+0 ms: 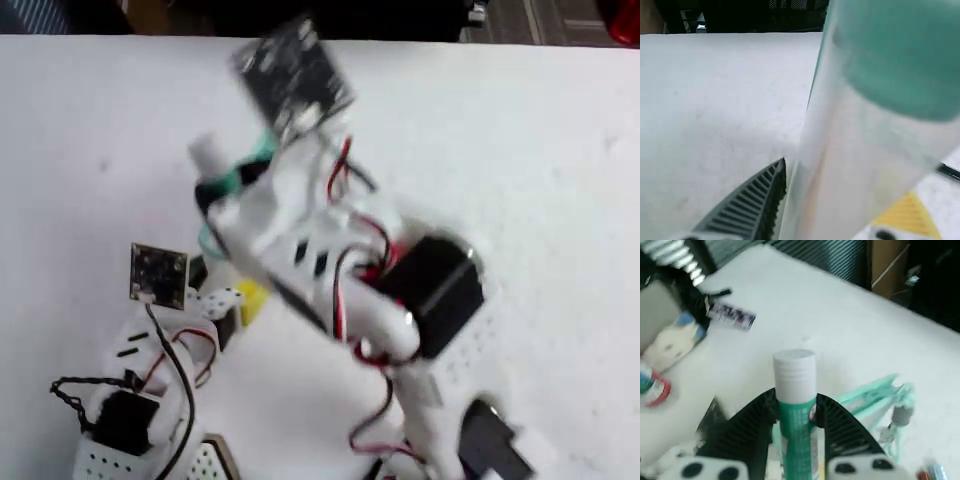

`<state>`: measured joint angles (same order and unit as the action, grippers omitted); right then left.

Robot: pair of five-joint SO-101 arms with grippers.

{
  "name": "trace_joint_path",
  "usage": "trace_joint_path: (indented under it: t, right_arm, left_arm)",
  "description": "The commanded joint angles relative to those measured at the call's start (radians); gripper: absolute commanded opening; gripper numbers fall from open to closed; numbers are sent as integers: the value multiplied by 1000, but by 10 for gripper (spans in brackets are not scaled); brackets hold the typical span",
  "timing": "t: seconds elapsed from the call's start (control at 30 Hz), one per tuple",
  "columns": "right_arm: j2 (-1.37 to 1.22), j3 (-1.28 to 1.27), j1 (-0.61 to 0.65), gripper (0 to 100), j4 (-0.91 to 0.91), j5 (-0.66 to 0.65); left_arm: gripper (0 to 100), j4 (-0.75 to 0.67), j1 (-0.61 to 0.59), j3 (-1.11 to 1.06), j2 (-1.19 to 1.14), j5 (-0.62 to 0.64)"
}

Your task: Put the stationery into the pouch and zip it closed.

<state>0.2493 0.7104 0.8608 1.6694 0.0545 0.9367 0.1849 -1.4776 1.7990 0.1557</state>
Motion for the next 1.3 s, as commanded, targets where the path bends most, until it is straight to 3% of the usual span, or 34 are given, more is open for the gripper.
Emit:
trace_joint_path:
  t: [0.0, 0.23, 0.33, 0.63, 0.97, 1.27]
  right_arm:
    - [166, -181, 18, 16, -173, -58]
    - [295, -563, 5, 16, -651, -64]
    - [305, -689, -18, 15, -762, -84]
    - [329, -793, -105, 15, -808, -81]
    - [366, -970, -104, 15, -928, -81]
    - [602, -1229, -91, 15, -1038, -80]
  left_arm:
    - [290, 0, 12, 38, 8, 11]
    - [290, 2, 7, 38, 8, 11]
    - [290, 3, 4, 38, 8, 12]
    - [290, -2, 4, 38, 8, 12]
    - [290, -2, 4, 37, 8, 12]
    - [290, -2, 10, 34, 8, 12]
